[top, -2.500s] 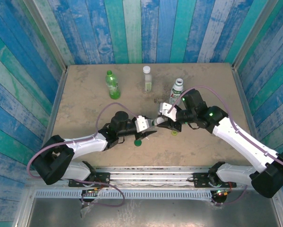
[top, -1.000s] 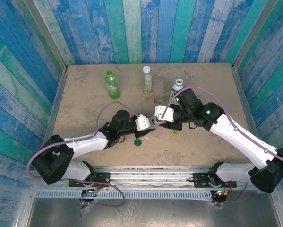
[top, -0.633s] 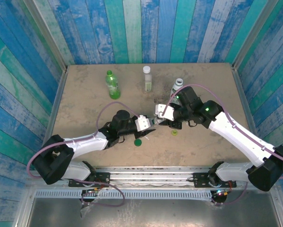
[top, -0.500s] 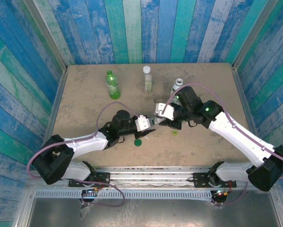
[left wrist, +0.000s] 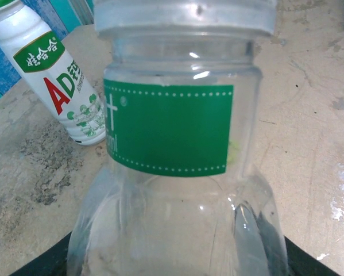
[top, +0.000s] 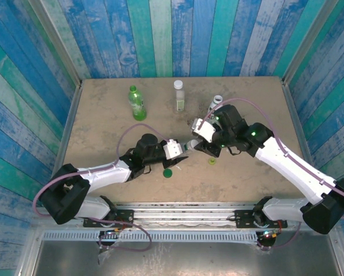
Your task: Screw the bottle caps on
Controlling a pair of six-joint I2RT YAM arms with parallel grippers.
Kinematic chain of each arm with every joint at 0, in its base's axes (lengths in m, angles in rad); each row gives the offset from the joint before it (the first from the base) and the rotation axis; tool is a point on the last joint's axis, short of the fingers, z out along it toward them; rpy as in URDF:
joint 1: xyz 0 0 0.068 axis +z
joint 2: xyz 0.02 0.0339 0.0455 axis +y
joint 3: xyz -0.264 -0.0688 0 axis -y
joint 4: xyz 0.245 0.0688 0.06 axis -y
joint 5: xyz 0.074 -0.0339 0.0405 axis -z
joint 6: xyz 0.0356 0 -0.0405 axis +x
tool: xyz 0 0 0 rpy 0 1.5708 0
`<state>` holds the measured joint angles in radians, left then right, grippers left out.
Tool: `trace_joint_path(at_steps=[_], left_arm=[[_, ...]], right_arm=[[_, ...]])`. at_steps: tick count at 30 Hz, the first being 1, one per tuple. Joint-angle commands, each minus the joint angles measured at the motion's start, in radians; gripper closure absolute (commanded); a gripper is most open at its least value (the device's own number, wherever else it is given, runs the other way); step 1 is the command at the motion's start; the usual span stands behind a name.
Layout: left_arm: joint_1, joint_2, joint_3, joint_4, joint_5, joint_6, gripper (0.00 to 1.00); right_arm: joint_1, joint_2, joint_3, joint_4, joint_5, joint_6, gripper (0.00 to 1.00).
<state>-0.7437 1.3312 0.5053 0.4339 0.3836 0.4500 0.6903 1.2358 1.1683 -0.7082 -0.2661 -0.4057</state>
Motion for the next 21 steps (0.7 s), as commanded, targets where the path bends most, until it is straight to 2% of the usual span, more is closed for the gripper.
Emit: trace_joint_path(at_steps=[1, 4, 8, 11, 14, 21], left_arm=[[-0.005, -0.050, -0.012, 0.033, 0.015, -0.001, 0.44], [-0.001, -0.046, -0.020, 0.069, 0.019, -0.046, 0.45], [0.035, -0.050, -0.037, 0.169, 0.116, -0.151, 0.45], [0.067, -0.045, -0.048, 0.252, 0.206, -0.230, 0.45], [0.076, -0.034, -0.041, 0.276, 0.270, -0.255, 0.45], [0.076, -0.026, -0.025, 0.262, 0.316, -0.255, 0.45]], right_arm=[[-0.007, -0.045, 0.012, 0.021, 0.038, 0.036, 0.45], [-0.012, -0.102, -0.030, 0.068, 0.018, 0.038, 0.31], [-0.044, -0.230, -0.169, 0.237, -0.058, 0.121, 0.25], [-0.072, -0.299, -0.253, 0.367, -0.149, 0.198, 0.25], [-0.077, -0.325, -0.309, 0.482, -0.232, 0.240, 0.26], [-0.078, -0.250, -0.320, 0.626, -0.280, 0.292, 0.32]])
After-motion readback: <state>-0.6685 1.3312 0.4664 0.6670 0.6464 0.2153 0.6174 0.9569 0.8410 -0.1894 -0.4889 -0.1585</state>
